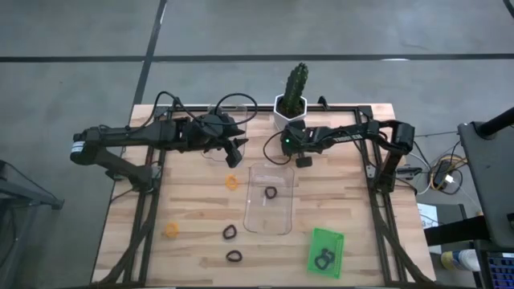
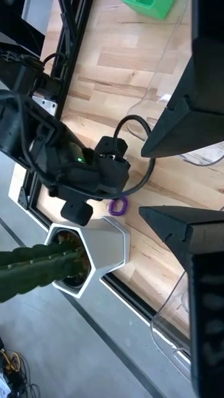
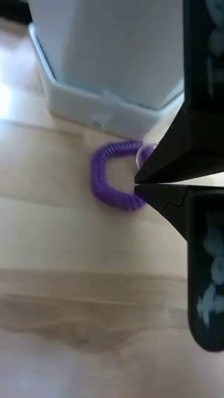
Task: Sort spring keychains
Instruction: Put the purple spring keychain into the green bin
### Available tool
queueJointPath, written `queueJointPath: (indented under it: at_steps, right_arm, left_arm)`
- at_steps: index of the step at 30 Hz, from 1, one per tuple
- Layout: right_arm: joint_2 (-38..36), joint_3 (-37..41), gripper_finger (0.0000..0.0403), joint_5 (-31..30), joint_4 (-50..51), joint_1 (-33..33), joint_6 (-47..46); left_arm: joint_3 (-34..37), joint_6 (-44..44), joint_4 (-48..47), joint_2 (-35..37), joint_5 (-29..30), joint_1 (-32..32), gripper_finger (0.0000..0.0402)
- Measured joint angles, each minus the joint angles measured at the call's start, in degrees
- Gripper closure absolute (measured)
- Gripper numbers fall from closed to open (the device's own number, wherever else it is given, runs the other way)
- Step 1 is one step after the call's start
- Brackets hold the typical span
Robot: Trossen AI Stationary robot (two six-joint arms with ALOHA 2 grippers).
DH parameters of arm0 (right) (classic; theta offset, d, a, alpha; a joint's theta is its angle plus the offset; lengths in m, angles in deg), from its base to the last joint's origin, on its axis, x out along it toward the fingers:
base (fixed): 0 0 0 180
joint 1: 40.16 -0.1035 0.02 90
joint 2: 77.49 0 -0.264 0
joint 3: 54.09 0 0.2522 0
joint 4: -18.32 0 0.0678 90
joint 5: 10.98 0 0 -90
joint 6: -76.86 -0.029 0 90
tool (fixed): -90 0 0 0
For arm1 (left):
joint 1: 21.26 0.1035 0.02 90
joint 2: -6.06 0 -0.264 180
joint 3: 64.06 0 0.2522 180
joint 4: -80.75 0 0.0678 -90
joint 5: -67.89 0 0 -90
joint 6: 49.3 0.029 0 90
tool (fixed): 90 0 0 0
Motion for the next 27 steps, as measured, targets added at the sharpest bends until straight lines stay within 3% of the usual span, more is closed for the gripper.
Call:
queueJointPath:
  at_steps: [16, 27]
  right_arm:
    - [0.0, 2.3, 0.0395, 0.3, -2.6, 0.6, -1.5]
    - [-1.0, 2.0, 0.0394, 3.8, 5.2, 0.2, -3.8]
  left_arm:
    - [0.1, 0.0, 0.0, 0.0, 0.0, 0.0, 0.0273]
    - [0.2, 0.0, -0.1, 0.0, 0.0, 0.0, 0.0273]
